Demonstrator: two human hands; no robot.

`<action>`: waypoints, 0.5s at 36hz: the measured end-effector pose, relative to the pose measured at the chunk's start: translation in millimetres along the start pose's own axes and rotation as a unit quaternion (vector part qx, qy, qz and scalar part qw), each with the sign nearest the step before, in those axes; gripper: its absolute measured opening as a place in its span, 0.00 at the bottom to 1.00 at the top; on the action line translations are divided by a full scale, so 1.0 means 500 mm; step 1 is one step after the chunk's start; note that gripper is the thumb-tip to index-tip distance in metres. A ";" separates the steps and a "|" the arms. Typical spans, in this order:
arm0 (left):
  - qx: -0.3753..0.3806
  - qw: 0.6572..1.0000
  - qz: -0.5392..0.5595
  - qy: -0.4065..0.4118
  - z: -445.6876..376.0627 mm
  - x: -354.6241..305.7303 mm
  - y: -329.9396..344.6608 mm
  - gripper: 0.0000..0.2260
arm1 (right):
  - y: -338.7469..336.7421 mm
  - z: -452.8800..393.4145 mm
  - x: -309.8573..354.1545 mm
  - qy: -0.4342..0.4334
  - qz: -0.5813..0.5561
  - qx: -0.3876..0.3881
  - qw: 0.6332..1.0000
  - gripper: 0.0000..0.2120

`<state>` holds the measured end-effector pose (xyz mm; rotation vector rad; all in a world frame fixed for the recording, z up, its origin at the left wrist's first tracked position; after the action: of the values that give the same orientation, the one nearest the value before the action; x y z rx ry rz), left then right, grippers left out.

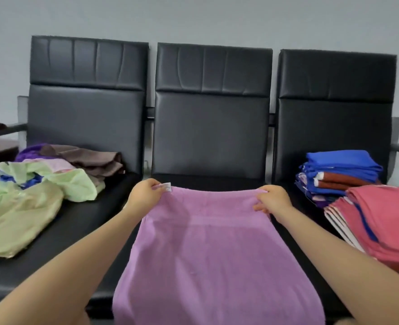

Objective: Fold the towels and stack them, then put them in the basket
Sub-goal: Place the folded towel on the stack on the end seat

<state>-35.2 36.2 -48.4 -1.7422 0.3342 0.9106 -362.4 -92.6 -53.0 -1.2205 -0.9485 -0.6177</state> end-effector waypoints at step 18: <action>-0.030 0.996 -0.085 0.018 -0.201 0.014 0.077 0.10 | 0.031 -0.198 -0.043 0.007 0.002 -0.088 0.996 0.18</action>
<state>-13.3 -67.3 -68.2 -1.8129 0.1805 0.7752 -333.4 -185.4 -85.0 -1.3716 -0.8945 -0.7167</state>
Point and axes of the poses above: each hand's wrist, its own z-axis away from the middle knuckle, its own y-axis out of the palm, x = y × z, the point moved 5 cm from there along -z, towards the middle knuckle, and after that the axes turned 14 degrees about x, right-handed, at the moved point
